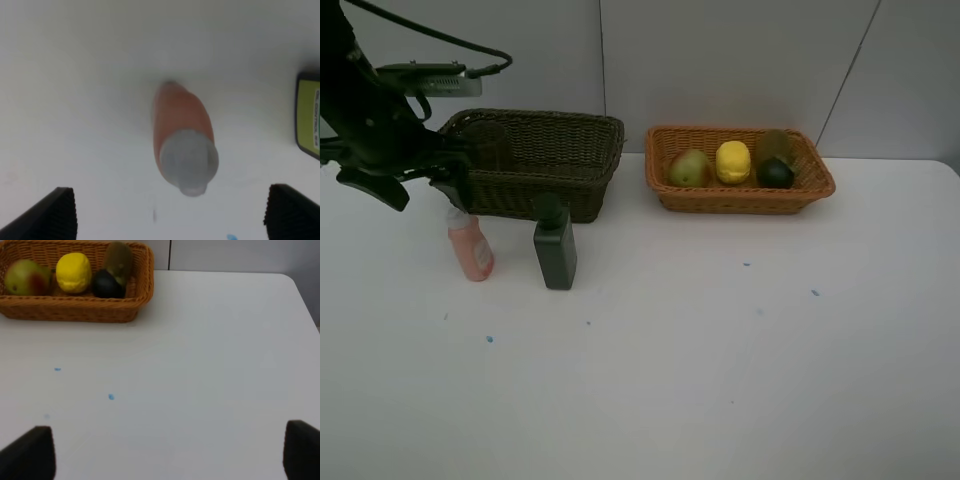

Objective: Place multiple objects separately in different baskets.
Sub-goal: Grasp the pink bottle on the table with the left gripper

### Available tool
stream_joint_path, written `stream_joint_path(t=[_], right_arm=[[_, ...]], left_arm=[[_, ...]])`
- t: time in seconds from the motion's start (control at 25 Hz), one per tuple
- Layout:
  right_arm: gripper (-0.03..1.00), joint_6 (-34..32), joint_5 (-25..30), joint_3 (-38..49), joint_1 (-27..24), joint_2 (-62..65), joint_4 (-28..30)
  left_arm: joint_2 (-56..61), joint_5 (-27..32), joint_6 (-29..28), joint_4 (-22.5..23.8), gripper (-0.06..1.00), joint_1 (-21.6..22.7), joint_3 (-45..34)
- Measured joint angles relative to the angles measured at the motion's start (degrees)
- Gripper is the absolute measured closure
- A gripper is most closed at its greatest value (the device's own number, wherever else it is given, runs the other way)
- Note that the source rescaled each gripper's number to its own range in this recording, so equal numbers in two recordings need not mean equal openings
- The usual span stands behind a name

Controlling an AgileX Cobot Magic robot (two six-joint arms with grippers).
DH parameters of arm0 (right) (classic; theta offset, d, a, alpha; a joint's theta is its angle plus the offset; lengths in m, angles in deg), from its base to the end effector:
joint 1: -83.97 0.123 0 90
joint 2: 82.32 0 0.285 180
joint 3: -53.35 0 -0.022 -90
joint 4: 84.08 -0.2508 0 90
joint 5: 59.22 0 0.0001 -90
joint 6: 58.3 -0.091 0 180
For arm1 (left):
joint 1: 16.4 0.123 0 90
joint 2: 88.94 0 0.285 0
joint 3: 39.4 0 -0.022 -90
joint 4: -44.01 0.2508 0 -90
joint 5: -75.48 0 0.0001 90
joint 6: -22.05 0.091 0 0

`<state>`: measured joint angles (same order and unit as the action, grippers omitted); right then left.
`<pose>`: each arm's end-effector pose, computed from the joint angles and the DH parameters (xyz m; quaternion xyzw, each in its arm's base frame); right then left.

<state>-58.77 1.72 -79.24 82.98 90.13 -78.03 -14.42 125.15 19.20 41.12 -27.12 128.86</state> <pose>-0.0084 -0.0082 0.2830 0.0135 0.8463 -0.0551 0.5297 0.3233 -0.0648 0.2139 0.0542 0.9918 -0.0343 0.1108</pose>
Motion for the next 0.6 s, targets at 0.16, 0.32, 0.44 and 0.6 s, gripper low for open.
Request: stream_joint_path(t=[0.16, 0.32, 0.44, 0.6], right_arm=[[-0.02, 0.0, 0.0, 0.0, 0.0, 0.0, 0.0], [-0.02, 0.0, 0.0, 0.0, 0.0, 0.0, 0.0], [-0.02, 0.0, 0.0, 0.0, 0.0, 0.0, 0.0], [-0.02, 0.0, 0.0, 0.0, 0.0, 0.0, 0.0]], left_arm=[[-1.2, -1.8, -0.1, -0.2, -0.03, 0.0, -0.5], [-4.1, -3.6, -0.1, -0.9, -0.03, 0.0, -0.5], [-6.2, -5.5, -0.1, -1.5, -0.03, 0.0, -0.5], [-9.5, -6.9, -0.1, -1.8, -0.03, 0.0, -0.7]])
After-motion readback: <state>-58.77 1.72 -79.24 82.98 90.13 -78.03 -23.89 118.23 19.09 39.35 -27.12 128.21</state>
